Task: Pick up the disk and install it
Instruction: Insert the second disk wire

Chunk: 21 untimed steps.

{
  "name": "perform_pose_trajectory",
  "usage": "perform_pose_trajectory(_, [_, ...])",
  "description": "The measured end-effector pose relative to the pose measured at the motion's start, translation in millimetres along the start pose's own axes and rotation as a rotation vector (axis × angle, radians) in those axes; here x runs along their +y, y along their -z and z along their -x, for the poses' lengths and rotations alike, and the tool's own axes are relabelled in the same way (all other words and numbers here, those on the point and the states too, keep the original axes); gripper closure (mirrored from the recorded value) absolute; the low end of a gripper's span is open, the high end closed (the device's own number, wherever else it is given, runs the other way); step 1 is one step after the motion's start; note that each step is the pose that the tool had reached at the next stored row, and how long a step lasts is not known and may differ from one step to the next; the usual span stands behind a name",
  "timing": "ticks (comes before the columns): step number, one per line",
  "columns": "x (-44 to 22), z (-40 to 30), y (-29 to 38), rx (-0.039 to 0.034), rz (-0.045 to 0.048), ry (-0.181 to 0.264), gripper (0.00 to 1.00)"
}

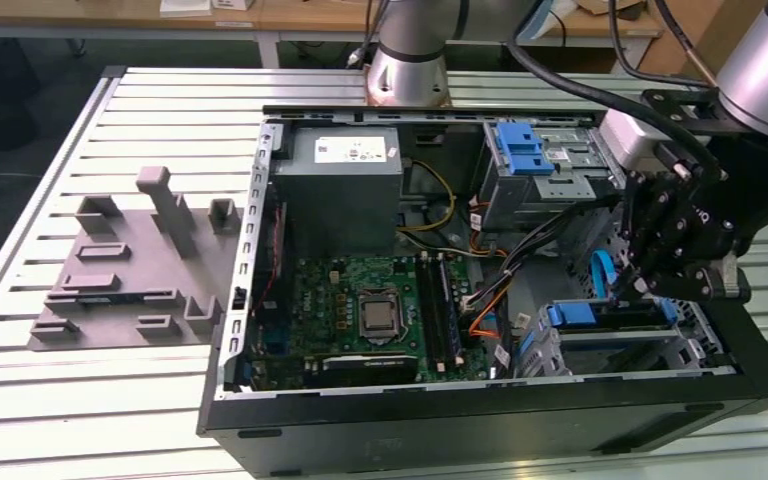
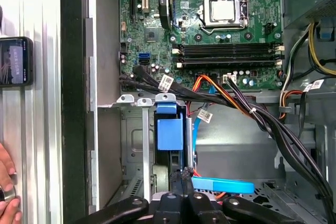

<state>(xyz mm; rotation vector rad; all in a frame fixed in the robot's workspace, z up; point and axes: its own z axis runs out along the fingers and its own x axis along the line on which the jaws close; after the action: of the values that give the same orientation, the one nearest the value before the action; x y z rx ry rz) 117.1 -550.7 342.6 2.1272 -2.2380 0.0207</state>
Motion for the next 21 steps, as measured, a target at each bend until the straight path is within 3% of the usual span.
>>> perform_pose_trajectory(7, [-1.7,0.4,-8.5,0.0003,0.0000,0.000,0.89])
perform_pose_trajectory(12, [-2.3,0.6,-10.8,0.0003,0.0001,0.000,0.89])
perform_pose_trajectory(15, [-2.3,0.5,-7.6,-0.0025,0.0001,0.000,0.89])
perform_pose_trajectory(17, [-2.1,0.2,-2.7,-0.0002,0.0001,0.000,0.89])
perform_pose_trajectory(21, [-2.1,0.1,-0.2,-0.0002,0.0001,0.000,0.89])
